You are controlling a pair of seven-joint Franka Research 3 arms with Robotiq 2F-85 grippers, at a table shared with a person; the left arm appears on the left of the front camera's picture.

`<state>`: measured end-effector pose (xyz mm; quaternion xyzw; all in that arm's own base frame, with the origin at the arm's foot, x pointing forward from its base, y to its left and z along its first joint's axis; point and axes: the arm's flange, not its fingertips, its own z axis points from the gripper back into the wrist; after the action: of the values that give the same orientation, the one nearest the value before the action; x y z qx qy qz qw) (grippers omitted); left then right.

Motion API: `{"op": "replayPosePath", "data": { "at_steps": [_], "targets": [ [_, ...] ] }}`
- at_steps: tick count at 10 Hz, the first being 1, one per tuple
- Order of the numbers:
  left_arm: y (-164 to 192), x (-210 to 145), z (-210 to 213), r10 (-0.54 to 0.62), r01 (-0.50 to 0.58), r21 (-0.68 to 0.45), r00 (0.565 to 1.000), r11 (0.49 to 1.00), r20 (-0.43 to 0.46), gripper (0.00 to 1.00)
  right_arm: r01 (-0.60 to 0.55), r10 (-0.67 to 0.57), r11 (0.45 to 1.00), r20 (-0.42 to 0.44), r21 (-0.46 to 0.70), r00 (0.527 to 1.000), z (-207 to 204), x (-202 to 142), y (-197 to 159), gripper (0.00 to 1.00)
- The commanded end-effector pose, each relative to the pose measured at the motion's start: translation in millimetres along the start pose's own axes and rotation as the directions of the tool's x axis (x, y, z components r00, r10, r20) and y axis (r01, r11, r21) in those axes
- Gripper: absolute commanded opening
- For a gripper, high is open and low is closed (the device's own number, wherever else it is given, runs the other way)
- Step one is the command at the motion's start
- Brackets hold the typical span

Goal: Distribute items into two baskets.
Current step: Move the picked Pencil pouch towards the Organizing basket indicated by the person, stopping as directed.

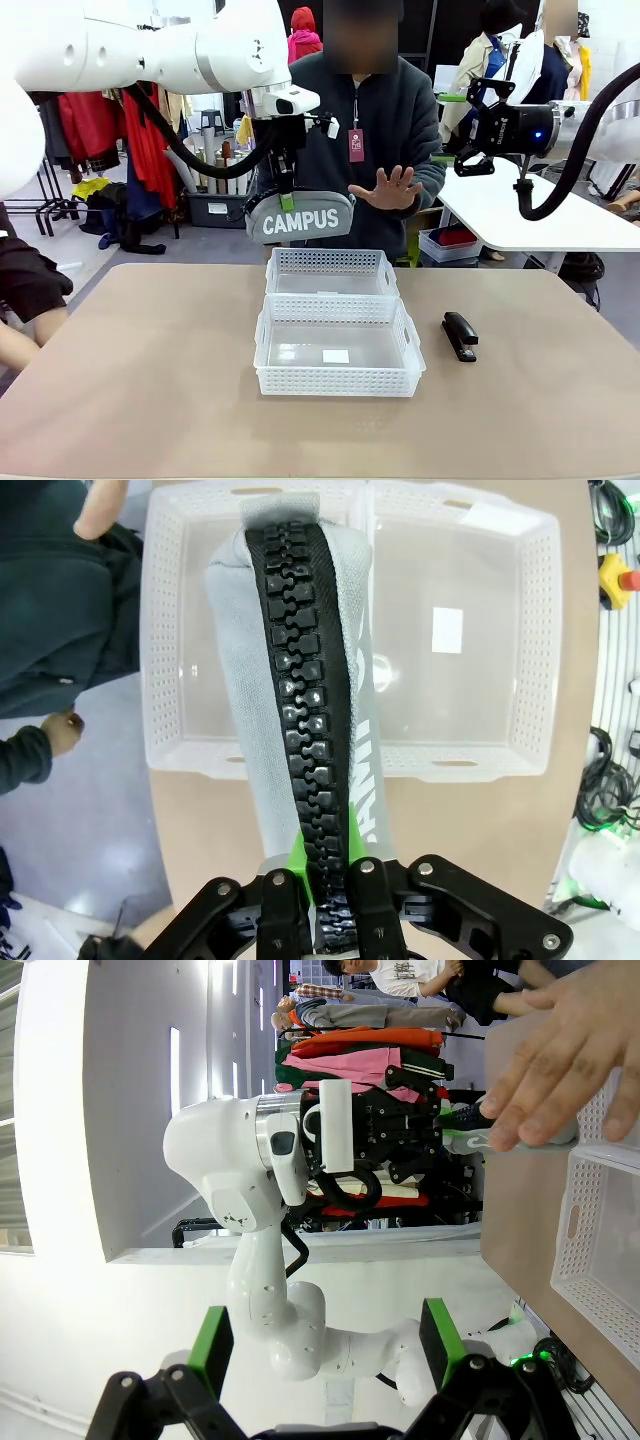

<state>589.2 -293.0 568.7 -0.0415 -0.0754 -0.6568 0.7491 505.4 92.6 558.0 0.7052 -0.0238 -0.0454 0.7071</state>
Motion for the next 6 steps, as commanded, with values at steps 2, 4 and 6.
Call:
{"op": "replayPosePath", "data": {
  "at_steps": [2,4,6],
  "targets": [
    [0,0,0,0.000,0.000,0.000,1.000,1.000,0.000,0.00,-0.005,0.005,1.000,-0.001,-0.003,1.000,1,-1,1,1.00],
    [0,0,0,0.000,0.000,0.000,1.000,1.000,0.000,0.00,-0.005,0.005,1.000,-0.001,-0.003,1.000,1,-1,1,1.00],
    [0,0,0,0.000,0.000,0.000,1.000,1.000,0.000,0.00,-0.005,0.005,1.000,-0.001,-0.003,1.000,1,-1,1,1.00]
  ]
}}
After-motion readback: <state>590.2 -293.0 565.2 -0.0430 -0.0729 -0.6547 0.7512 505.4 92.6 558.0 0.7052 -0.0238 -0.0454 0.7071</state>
